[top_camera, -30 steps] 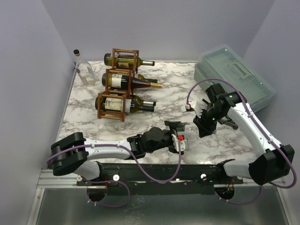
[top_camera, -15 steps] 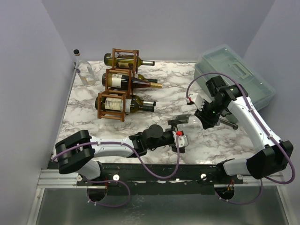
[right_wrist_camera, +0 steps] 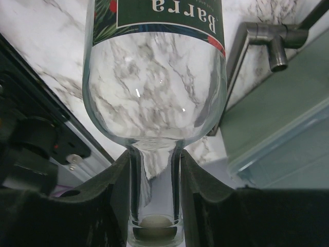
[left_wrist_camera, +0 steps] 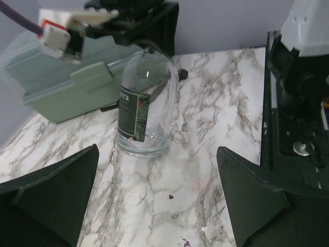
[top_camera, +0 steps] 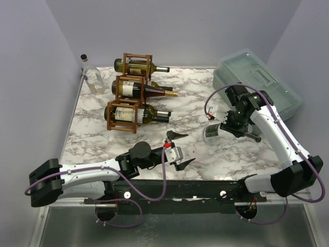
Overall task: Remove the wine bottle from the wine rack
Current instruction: Place the wine bottle at the center of the board.
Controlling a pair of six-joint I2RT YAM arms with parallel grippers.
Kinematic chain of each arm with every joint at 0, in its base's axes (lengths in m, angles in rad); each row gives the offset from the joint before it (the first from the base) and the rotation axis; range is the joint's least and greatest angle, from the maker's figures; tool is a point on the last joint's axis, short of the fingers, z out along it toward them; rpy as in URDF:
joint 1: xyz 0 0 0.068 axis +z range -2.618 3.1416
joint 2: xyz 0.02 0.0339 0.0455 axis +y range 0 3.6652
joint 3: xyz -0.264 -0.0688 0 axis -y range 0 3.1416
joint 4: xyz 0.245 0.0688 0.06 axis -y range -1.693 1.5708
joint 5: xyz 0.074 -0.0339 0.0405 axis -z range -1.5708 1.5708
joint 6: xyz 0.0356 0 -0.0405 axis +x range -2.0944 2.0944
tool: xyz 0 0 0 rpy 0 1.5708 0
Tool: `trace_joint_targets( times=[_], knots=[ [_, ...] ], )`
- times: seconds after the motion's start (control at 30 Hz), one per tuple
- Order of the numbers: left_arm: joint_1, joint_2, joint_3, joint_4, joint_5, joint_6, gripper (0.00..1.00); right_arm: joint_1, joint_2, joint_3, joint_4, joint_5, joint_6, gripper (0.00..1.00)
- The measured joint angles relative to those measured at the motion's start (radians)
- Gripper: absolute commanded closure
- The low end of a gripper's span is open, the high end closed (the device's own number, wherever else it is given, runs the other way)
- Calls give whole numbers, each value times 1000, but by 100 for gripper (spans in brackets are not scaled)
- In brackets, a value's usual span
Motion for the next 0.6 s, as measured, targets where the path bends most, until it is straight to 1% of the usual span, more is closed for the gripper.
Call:
trace_joint_targets(
  times=[0.1,0.23,0.4,0.6],
  knots=[
    [0,-98,-5,-43,1,-26,1,32,0,0,-3,69,-30,100],
    [0,-193,-6,-109,0,-48,1,105,0,0,-4,153,-69,100],
    [0,-252,-23,-176,-1,-59,1,178,0,0,-4,220,-132,100],
    [0,-320,-73,-241,-20,-67,1,251,-1,-1,-3,320,-253,100]
  ],
)
